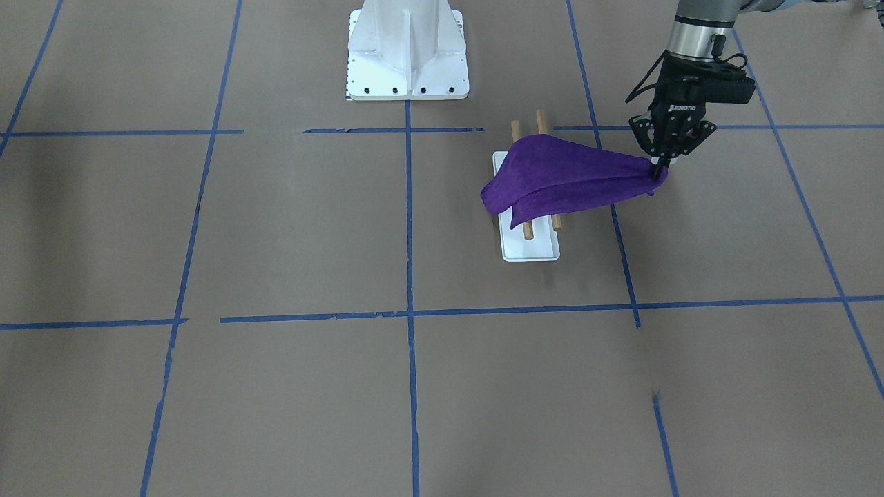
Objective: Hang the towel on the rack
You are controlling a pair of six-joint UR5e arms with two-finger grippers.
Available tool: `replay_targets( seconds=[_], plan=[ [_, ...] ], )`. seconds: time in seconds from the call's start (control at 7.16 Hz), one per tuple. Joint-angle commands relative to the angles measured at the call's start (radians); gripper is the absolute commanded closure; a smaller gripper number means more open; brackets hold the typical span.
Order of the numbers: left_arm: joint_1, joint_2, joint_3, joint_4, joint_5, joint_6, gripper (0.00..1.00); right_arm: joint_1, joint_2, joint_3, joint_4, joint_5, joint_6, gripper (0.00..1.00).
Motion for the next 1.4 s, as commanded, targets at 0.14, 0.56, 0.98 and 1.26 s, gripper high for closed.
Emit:
replay_targets(
  seconds=[0.14, 0.56, 0.98, 1.26],
  plan=[
    [-0.023, 0.030, 0.052, -0.128, -0.023, 0.095, 0.00, 0.000, -0.004, -0.001, 0.000, 0.003, 0.000, 0.00],
    [-0.244, 0.033, 0.130, -0.118, -0.359, 0.348, 0.00, 0.021, -0.016, -0.051, 0.000, 0.006, -0.008, 0.00],
    [-0.501, -0.029, 0.195, 0.166, -0.507, 0.757, 0.00, 0.035, -0.033, -0.121, 0.141, 0.022, 0.001, 0.00],
    [-0.628, -0.123, 0.212, 0.412, -0.570, 0.928, 0.00, 0.081, -0.053, -0.207, 0.294, 0.032, 0.027, 0.00]
  ],
)
